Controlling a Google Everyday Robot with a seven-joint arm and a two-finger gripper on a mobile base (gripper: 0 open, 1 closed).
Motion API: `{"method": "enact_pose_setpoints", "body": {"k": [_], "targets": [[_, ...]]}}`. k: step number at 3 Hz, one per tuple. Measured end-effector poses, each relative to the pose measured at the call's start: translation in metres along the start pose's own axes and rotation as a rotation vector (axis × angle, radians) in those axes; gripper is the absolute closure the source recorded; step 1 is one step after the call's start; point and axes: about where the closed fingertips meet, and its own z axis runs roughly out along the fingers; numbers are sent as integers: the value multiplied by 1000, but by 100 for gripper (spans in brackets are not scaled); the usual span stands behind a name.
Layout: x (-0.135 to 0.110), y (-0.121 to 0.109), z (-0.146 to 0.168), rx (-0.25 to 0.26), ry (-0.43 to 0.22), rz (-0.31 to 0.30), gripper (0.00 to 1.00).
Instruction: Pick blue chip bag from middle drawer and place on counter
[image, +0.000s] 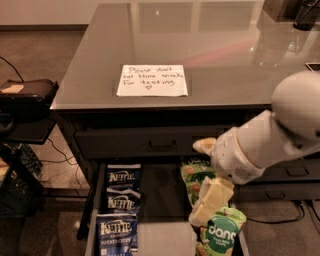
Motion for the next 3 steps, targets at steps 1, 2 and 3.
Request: {"method": "enact_pose_setpoints", "body": {"k": [1, 2, 3], "targets": [[2, 2, 5, -13, -2, 4, 0], [6, 5, 14, -26, 32, -24, 0], [23, 6, 56, -55, 82, -97, 0]]}}
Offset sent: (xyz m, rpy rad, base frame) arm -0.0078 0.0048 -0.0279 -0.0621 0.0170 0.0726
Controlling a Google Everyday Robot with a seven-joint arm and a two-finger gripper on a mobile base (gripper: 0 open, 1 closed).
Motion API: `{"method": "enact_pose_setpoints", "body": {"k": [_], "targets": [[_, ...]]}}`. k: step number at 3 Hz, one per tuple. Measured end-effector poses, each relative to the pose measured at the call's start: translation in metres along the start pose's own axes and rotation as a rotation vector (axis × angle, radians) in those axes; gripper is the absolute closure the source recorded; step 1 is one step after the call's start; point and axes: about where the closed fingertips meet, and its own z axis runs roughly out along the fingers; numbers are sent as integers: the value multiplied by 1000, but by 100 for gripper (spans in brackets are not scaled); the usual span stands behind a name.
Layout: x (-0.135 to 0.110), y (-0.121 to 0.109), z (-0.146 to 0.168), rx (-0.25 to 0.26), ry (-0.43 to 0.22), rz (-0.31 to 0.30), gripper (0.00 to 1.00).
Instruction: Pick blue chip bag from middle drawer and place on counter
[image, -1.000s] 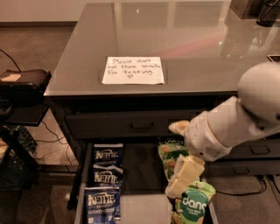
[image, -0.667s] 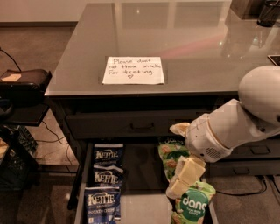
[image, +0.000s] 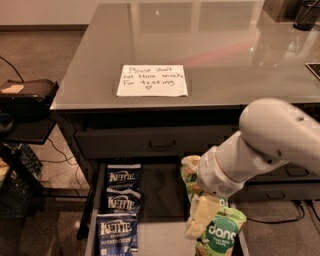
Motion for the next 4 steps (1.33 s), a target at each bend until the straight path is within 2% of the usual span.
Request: {"method": "enact_pose_setpoints", "body": {"k": [2, 3, 4], "targets": [[12, -13, 96, -38, -17, -98, 0], [15, -14, 141, -70, -33, -115, 0], [15, -16, 145, -70, -32, -117, 0]]}}
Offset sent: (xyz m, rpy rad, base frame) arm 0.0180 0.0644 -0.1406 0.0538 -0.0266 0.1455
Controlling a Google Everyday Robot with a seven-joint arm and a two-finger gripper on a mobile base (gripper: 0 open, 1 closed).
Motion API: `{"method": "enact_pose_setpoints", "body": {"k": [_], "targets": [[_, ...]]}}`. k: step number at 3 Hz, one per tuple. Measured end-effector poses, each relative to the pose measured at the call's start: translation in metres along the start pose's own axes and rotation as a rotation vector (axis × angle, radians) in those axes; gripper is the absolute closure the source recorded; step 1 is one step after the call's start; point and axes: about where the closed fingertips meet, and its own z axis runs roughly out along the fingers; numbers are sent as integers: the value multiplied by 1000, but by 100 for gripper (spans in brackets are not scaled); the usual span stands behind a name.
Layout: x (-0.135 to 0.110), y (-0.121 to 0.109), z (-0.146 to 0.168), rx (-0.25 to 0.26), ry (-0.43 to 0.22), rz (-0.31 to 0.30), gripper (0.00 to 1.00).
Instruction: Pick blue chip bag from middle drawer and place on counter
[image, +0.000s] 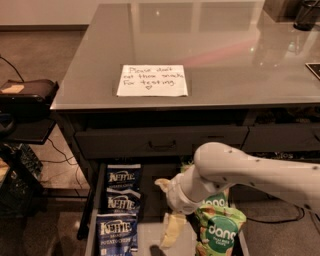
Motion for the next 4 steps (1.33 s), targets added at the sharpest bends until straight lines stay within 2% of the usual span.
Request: {"method": "enact_pose_setpoints", "body": {"k": [1, 2, 3, 4], "targets": [[3, -15, 33, 0, 7, -16, 0], [-6, -31, 84, -26, -36, -28, 0], [-9, -39, 133, -74, -85, -6, 0], [-6, -36, 144, -94, -93, 6, 0]]}}
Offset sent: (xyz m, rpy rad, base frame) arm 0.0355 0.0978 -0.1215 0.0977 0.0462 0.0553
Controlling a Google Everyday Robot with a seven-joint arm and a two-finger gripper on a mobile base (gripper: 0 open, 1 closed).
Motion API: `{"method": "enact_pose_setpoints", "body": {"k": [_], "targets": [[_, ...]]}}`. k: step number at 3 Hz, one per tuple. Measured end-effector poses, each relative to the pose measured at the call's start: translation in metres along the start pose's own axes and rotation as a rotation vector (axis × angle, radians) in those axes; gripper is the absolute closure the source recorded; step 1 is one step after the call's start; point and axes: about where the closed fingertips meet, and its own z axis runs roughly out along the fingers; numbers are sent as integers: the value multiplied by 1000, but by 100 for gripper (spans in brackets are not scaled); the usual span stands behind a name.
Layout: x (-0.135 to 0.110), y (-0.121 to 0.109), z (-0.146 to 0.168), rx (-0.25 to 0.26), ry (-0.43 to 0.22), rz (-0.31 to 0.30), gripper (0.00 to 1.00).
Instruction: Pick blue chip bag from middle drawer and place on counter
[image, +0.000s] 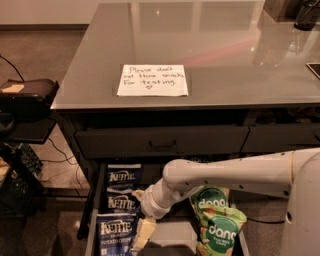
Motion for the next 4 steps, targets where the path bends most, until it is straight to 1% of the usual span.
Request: {"method": "enact_pose_setpoints", "body": {"k": [1, 2, 4], "targets": [[6, -1, 10, -11, -5, 22, 0], [16, -3, 23, -20, -2, 54, 0], [31, -13, 39, -24, 3, 90, 19]]}}
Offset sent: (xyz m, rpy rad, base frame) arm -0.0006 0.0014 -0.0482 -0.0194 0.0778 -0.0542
